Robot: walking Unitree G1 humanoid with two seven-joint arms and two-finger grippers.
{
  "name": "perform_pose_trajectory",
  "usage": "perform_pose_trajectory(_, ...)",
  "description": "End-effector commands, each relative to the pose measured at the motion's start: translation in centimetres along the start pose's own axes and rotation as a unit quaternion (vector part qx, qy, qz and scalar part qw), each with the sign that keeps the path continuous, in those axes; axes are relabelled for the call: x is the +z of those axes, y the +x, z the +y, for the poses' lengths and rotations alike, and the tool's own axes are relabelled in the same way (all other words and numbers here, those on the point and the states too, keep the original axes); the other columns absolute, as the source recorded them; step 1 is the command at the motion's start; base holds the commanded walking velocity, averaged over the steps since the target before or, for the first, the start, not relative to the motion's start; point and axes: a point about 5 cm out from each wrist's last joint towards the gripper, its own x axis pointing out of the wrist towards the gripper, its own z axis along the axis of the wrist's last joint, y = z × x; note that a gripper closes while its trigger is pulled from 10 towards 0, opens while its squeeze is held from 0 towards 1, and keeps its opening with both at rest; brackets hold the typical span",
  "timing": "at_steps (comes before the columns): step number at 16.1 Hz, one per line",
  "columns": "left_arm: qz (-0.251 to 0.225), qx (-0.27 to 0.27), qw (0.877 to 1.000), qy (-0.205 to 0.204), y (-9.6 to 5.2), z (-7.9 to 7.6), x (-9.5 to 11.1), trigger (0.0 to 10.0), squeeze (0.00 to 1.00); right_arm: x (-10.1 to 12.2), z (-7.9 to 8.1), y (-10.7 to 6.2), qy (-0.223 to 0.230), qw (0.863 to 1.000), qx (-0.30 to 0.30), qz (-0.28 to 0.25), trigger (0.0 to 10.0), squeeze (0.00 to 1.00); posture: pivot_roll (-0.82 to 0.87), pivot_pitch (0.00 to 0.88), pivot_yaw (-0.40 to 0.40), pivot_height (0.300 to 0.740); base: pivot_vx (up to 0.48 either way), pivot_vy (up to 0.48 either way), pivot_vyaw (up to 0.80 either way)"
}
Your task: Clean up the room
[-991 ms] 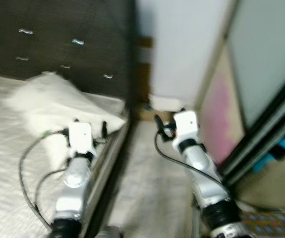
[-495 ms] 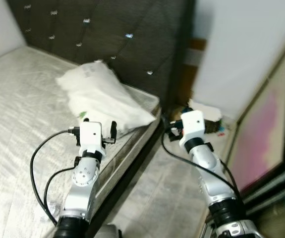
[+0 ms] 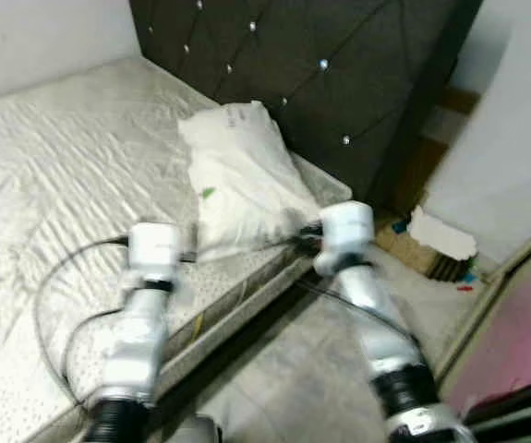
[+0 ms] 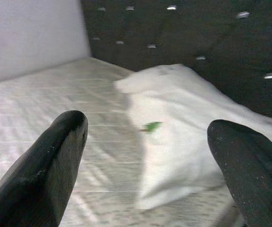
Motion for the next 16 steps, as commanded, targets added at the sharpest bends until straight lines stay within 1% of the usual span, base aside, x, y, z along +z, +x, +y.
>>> perform_pose_trajectory(1,-0.007,-0.011,1.000,-0.006,0.03,-0.89,0.32,10.0,0.00,-0.18,-1.08,-0.28,-0.011,1.000,-0.011,0.003,10.0,0.00,0.10,0.000,-0.039,0.740,0.000,0.000,0.80)
perform_pose_trajectory(2,-0.006,-0.012,1.000,-0.006,0.03,-0.92,0.31,10.0,0.00,-0.19,-1.03,-0.31,-0.011,1.000,-0.010,0.002,10.0,0.00,0.10,0.000,-0.041,0.740,0.000,0.000,0.80)
perform_pose_trajectory(4,-0.005,-0.012,1.000,-0.007,0.03,-0.94,0.29,10.0,0.00,-0.22,-1.04,-0.31,0.005,1.000,-0.011,0.002,10.0,0.00,0.10,0.000,-0.041,0.740,0.000,0.000,0.64)
perform_pose_trajectory(9,-0.005,-0.020,1.000,-0.019,0.06,-1.06,0.30,10.0,0.00,-0.20,-1.18,-0.30,0.008,1.000,-0.015,0.004,10.0,0.00,0.10,0.000,-0.042,0.740,0.000,0.000,0.00)
perform_pose_trajectory(13,-0.008,-0.033,0.999,-0.039,0.01,-1.24,0.42,10.0,0.00,-0.15,-1.20,-0.30,0.002,1.000,-0.013,0.005,10.0,0.00,0.10,0.000,-0.041,0.740,0.000,0.000,0.00)
perform_pose_trajectory(16,-0.007,-0.036,0.998,-0.042,-0.03,-1.27,0.42,10.0,0.00,-0.17,-1.21,-0.30,0.003,1.000,-0.013,0.005,10.0,0.00,0.10,0.000,-0.042,0.740,0.000,0.000,0.00)
